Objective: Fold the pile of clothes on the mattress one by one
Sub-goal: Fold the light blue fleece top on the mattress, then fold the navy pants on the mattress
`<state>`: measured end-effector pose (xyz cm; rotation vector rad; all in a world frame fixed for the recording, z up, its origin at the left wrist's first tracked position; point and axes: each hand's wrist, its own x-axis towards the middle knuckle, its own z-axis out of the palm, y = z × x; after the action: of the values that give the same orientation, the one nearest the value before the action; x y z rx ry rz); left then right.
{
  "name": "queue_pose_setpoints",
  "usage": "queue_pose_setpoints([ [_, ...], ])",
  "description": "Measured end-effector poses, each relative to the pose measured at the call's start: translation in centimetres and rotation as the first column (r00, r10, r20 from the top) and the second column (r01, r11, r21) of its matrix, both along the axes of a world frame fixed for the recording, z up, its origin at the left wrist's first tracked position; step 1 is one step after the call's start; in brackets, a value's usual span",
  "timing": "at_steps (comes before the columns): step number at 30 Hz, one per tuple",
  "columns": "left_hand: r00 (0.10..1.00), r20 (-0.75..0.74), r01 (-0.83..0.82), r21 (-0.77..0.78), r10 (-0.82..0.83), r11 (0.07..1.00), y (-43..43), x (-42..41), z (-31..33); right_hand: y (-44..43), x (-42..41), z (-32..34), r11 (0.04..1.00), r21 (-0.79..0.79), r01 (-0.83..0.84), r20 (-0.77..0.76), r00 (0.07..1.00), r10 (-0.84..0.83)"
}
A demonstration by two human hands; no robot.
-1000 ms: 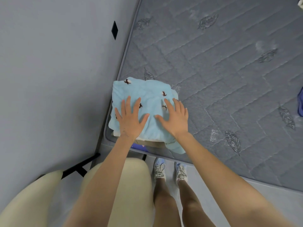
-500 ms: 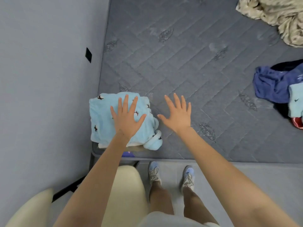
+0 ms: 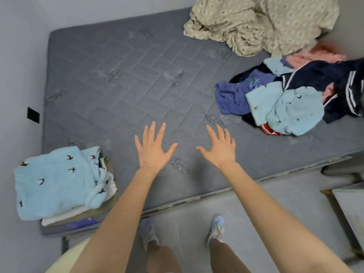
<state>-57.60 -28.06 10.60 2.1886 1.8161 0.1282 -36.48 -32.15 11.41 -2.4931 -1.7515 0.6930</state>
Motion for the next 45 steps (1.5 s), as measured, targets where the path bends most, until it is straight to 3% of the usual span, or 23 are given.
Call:
queue_pose_setpoints([
  [7,0.989,0.098,0.113,-0.034,-0.109,0.993,-1.4,17.0,1.4,-4.0,15.5,1.8,0.996,0.010,0.089,0.022,0.996,-0.090],
  [11,0.976,0.083,0.204,-0.041,-0.201,0.978,-1.3,24.2,2.0,-5.2,22.0,2.6,0.986,0.007,0.166,0.043,0.985,-0.166],
  [31,0.880,0.084,0.475,-0.095,-0.468,0.875,8.0,47.8,-0.2,-2.5,44.1,2.1,0.874,0.064,0.482,0.039,0.874,-0.485],
  [39,0.883,0.065,0.470,-0.128,-0.466,0.873,11.9,59.1,-2.0,1.0,55.9,0.9,0.894,0.046,0.445,0.057,0.893,-0.447],
  [45,0.930,0.086,0.366,-0.143,-0.357,0.920,13.3,68.5,-3.6,4.5,66.6,-0.9,0.935,-0.026,0.353,0.053,0.935,-0.351],
])
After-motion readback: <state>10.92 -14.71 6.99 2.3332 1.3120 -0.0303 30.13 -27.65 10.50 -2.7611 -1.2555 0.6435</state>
